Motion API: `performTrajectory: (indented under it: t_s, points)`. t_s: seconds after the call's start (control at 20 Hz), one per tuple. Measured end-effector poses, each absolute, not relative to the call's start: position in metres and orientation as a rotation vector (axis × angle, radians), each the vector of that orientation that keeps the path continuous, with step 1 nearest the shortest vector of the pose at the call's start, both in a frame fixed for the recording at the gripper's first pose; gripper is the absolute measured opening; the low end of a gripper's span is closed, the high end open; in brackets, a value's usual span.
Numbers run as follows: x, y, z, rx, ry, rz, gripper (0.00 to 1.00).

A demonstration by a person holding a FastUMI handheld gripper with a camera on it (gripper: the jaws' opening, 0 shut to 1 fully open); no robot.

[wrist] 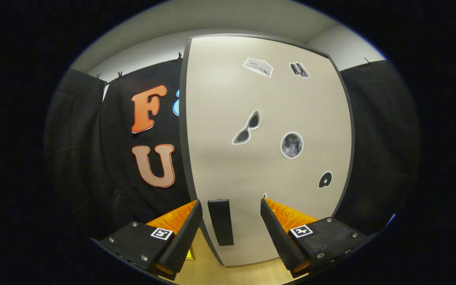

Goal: Open the shoe cabinet door, grab the shoes and put them into the shoe cabinet, then close the shoe cabinet door.

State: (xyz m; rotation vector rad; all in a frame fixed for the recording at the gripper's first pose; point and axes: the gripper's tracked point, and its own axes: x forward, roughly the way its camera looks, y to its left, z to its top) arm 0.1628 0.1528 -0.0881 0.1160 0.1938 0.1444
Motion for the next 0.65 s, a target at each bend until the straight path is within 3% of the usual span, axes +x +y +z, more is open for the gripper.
performTrajectory:
  t_s: [0.65]
  points:
    - [0.062, 0.120, 0.030, 0.037, 0.053, 0.154, 0.92]
